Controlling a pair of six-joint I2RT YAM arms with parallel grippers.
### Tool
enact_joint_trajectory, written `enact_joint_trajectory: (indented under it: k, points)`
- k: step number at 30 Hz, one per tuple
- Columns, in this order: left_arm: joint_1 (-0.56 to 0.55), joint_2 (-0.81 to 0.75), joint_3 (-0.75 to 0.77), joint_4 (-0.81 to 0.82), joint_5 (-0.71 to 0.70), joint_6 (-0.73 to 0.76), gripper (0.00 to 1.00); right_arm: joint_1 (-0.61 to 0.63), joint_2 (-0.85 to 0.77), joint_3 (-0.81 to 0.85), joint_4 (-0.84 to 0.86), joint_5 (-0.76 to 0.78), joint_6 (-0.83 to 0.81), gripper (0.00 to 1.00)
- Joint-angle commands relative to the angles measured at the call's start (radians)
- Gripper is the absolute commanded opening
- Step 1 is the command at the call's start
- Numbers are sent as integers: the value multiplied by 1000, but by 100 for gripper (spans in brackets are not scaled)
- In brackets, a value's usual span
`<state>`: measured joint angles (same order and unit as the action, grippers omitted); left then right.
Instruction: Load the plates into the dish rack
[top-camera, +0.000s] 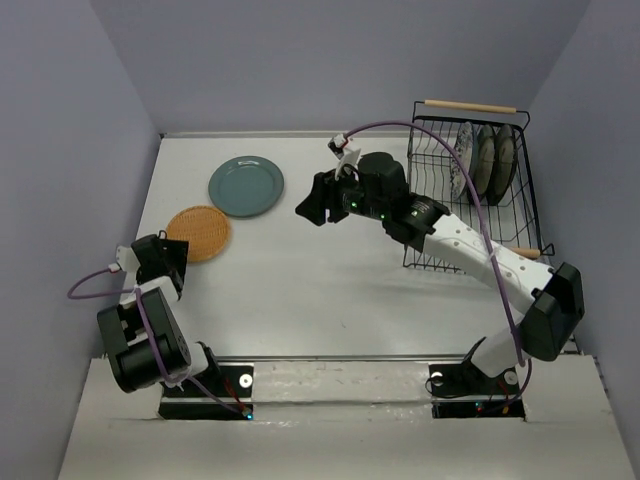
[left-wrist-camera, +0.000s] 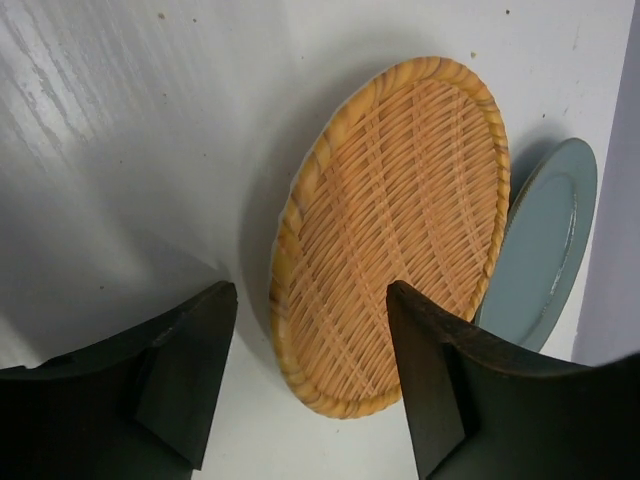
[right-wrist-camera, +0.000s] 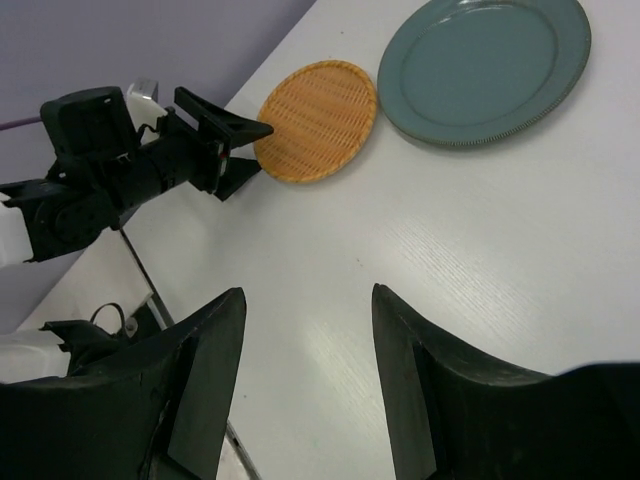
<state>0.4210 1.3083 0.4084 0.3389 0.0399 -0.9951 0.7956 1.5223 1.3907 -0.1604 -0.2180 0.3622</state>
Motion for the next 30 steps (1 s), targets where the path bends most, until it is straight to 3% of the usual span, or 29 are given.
enact_joint_trajectory:
  k: [1,5,8,11,17,21,27,30]
  points:
    - [5,69,7,118,-6,-37,70,10,-51,-16,42,-6,-20,59]
    - [12,103,0,170,-12,-69,54,10,-50,-21,50,12,-22,59]
    - [28,105,0,189,-29,-65,24,10,-42,-16,58,8,-14,59]
    - [45,89,12,183,-20,-34,6,10,-36,-16,64,5,-11,59]
    - [48,-113,27,57,-11,36,5,10,4,11,67,-15,-2,62]
    - [50,-294,72,-110,14,134,6,10,29,39,53,-14,-3,76]
    - [-62,-510,108,-198,8,191,6,10,45,119,-28,6,-28,88]
    - [-116,-526,191,-253,11,239,6,-2,41,140,-60,34,-40,90]
